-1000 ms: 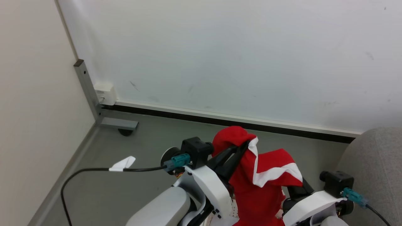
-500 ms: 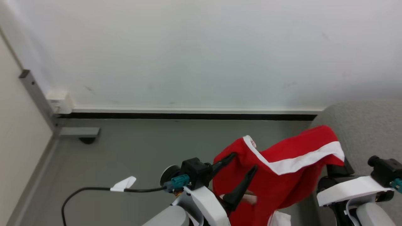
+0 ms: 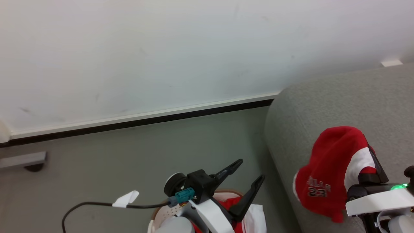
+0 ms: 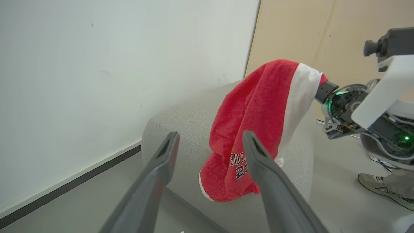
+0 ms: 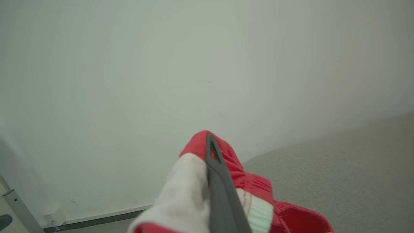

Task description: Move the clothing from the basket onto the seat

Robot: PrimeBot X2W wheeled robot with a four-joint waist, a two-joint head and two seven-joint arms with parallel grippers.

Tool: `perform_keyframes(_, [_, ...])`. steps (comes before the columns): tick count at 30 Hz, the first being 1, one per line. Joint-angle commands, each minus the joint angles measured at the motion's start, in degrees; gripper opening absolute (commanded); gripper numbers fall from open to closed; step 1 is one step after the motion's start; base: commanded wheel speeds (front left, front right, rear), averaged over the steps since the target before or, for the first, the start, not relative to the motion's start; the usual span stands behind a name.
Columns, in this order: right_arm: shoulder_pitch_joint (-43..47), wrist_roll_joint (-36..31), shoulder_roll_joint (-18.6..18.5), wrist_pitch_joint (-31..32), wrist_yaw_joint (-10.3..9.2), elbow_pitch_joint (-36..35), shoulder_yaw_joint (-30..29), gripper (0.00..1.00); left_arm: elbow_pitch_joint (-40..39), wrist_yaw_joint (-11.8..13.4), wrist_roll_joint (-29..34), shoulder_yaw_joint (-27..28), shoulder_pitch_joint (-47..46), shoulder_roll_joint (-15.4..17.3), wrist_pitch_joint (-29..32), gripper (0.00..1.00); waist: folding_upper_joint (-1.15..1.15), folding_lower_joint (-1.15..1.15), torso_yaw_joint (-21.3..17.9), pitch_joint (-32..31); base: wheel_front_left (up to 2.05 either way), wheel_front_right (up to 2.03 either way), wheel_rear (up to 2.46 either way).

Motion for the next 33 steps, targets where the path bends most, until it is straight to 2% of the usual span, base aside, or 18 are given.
perform_keyframes(1, [1.02, -0.24, -0.22, 0.04, -0.12, -0.85, -0.34, 0.0, 0.22, 0.21, 0.91, 0.09, 0.03, 0.3, -0.41, 1.0, 0.0, 0.0, -2.26, 0.51, 0.0, 0.0, 0.0])
perform_keyframes(9, [3.1, -0.36, -0.28, 0.26, -0.12, -2.85, -1.07, 0.0, 0.72, -0.41, 2.5, 1.04, 0.5, -0.06, -1.04, 1.0, 0.0, 0.0, -4.83, 0.91, 0.0, 0.0, 0.0])
perform_keyframes(19, [1.0, -0.73, -0.91, 1.84, -0.12, -4.43, -0.96, 0.0, 0.66, -1.2, 4.44, 3.05, 0.76, -0.63, -1.0, 1.0, 0.0, 0.0, -5.18, 1.91, 0.0, 0.0, 0.0])
perform_keyframes(27, [-9.22, 1.41, -4.73, 4.95, -0.11, -6.32, -1.29, 0.0, -0.18, -2.28, 6.0, 3.4, -1.25, -0.15, -1.0, 1.0, 0.0, 0.0, -4.32, 6.96, 0.0, 0.0, 0.0])
perform_keyframes(33, [-20.51, 2.99, -10.79, 8.02, -0.12, -4.97, -5.96, 0.0, -1.56, -3.09, 6.89, 3.1, -4.45, 1.44, -0.5, 1.0, 0.0, 0.0, -1.89, 14.56, 0.0, 0.0, 0.0])
